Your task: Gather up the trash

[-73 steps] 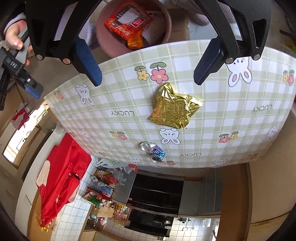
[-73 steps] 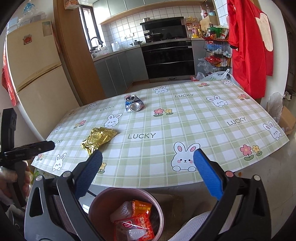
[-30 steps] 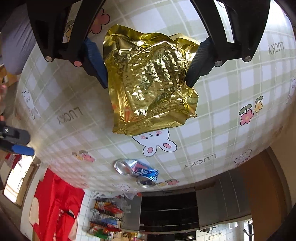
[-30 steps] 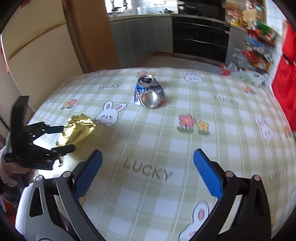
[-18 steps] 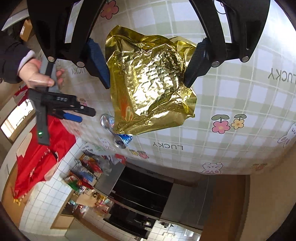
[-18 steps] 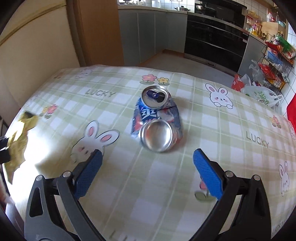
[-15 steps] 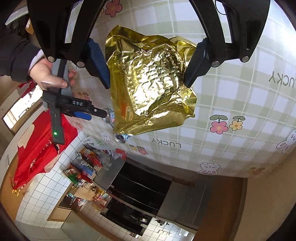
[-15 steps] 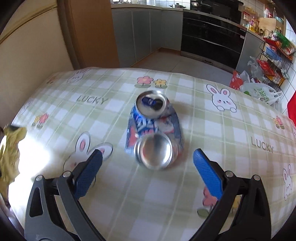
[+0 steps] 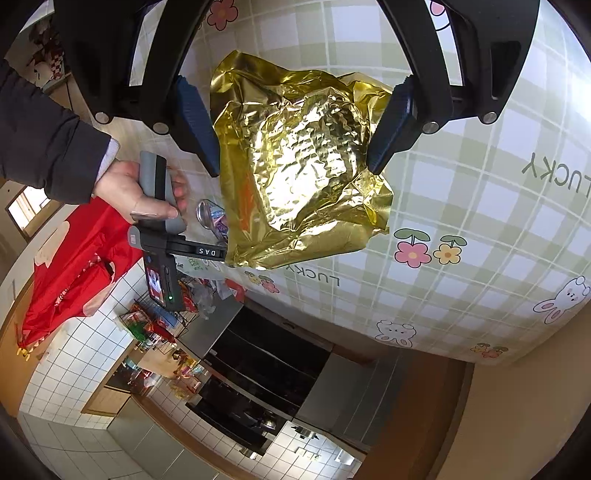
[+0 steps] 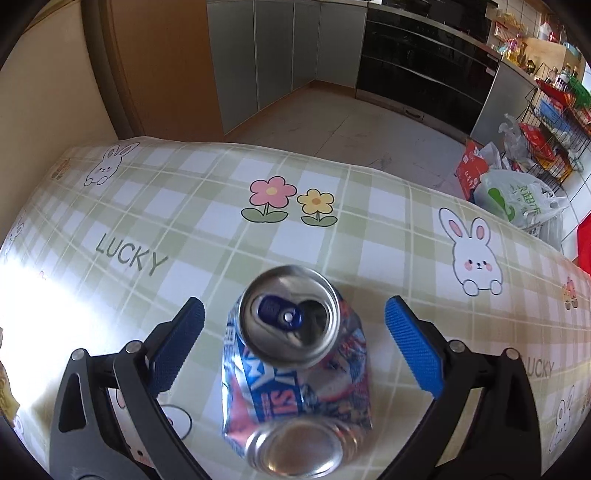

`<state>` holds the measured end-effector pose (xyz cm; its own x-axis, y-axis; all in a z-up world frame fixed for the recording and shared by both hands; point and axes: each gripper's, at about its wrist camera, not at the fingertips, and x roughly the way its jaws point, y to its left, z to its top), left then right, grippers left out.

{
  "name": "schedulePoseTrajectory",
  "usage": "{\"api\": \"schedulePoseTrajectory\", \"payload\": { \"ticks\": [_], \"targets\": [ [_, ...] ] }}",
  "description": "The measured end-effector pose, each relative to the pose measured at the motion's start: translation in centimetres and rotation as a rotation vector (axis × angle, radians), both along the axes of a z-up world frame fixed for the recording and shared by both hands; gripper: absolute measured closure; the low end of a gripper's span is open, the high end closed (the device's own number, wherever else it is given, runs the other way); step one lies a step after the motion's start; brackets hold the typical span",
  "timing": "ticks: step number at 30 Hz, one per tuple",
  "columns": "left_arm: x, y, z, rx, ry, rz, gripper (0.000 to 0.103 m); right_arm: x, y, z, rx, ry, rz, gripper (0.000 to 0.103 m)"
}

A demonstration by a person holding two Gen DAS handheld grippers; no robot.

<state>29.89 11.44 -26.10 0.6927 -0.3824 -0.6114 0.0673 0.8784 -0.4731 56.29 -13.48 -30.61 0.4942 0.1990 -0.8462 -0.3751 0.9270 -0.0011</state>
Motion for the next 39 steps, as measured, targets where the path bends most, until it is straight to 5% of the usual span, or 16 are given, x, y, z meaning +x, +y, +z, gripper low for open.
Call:
{"api": "schedulePoseTrajectory", "payload": {
  "ticks": [11, 39],
  "targets": [
    [-0.2, -0.1, 0.1, -0.017, 0.002, 0.004, 0.026, 0.3, -0.6, -1.4, 0.060, 0.067, -0.019, 0.022],
    [-5.5, -2.3, 4.5, 0.001, -0.057, -0.033, 0.026, -17.9, -5.0, 7.2, 0.228, -0.132, 0.064, 0.030]
  ]
}}
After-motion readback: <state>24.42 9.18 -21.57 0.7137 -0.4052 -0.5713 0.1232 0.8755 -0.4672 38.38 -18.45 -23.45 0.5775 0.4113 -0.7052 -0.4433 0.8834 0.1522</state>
